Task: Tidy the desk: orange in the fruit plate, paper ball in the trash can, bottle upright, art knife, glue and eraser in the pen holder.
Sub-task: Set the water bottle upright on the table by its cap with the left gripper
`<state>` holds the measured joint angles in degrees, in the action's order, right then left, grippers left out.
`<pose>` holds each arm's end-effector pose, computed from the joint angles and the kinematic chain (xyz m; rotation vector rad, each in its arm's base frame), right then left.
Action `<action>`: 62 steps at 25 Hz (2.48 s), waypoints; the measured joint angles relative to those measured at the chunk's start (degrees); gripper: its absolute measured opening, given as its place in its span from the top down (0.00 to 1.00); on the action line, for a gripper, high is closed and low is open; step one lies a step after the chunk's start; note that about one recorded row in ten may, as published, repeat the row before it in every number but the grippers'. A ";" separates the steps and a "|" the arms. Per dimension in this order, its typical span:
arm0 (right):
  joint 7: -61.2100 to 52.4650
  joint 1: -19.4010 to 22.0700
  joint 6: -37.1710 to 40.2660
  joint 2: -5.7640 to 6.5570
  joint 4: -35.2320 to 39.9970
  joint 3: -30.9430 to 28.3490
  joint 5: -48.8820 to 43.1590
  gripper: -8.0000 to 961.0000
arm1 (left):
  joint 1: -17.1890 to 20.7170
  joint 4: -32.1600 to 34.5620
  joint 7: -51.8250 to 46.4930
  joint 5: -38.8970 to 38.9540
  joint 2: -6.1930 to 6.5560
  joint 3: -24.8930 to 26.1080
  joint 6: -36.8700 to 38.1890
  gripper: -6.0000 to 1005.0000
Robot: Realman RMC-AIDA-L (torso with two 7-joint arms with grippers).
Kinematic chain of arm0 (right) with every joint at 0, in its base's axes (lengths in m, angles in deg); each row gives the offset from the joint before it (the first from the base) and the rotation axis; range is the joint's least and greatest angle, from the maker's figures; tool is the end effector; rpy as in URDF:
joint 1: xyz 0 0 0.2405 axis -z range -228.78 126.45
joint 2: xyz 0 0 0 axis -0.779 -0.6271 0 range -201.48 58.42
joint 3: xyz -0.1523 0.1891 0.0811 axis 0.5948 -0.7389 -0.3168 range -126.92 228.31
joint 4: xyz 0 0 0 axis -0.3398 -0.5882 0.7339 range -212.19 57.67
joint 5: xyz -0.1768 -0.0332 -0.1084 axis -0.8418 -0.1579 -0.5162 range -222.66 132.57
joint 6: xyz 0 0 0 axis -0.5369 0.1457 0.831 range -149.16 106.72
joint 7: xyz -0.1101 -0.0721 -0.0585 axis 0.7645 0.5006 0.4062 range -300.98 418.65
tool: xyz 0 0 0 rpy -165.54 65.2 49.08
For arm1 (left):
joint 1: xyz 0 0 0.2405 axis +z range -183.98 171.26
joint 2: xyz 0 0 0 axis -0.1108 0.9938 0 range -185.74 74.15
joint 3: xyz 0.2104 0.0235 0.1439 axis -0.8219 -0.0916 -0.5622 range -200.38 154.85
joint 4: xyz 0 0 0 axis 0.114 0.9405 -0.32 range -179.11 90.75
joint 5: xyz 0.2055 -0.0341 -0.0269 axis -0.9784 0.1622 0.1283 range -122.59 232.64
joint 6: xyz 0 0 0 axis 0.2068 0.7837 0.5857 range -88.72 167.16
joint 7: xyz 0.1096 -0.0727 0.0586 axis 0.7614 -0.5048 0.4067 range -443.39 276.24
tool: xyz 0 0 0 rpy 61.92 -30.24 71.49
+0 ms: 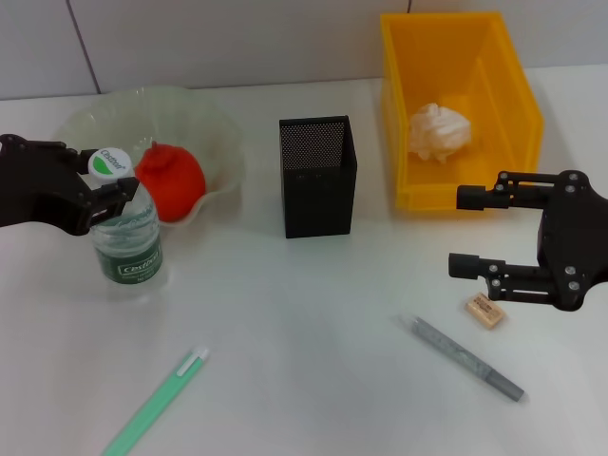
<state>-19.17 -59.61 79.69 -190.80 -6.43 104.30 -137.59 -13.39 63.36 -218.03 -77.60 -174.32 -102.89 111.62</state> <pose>0.2393 0.2590 0.0722 -2.6691 0.1235 0.8019 -0.1740 0.3068 0.0657 -2.4105 -0.5574 -0.0615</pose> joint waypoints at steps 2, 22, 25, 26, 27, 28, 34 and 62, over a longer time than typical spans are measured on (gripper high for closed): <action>0.02 0.00 -0.14 0.00 -0.08 0.02 0.00 0.32 | 0.00 0.00 -0.07 0.01 0.02 0.00 0.02 0.57; 0.57 -0.70 -0.54 0.00 -0.83 0.41 0.00 0.32 | 0.00 -0.47 -0.90 0.11 0.06 0.62 2.63 0.57; 0.57 -0.70 -0.54 0.00 -0.83 0.49 0.00 0.32 | -0.01 -0.86 -0.90 0.13 0.06 1.28 2.52 0.57; 0.57 -0.70 -0.54 0.00 -0.83 0.49 0.00 0.32 | -0.01 -0.86 -0.90 0.13 0.06 1.28 2.52 0.57; 0.57 -0.70 -0.55 0.00 -0.82 0.50 0.00 0.32 | -0.01 -1.02 -0.90 0.13 0.06 1.37 2.41 0.57; 0.57 -0.70 -0.55 0.00 -0.82 0.51 0.00 0.32 | -0.02 -1.16 -0.90 0.08 0.06 1.42 2.29 0.57; 0.57 -0.70 -0.53 0.00 -0.79 0.53 0.00 0.32 | -0.35 -1.85 -0.90 -0.08 0.02 1.80 2.12 0.57; 0.57 -1.14 -0.54 0.00 -0.79 0.41 0.00 0.32 | -0.30 -1.55 -1.00 0.63 -0.03 2.52 2.84 0.57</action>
<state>-18.60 -60.74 79.15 -190.80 -7.22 104.71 -137.59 -13.69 61.81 -219.03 -76.97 -174.35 -100.37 114.45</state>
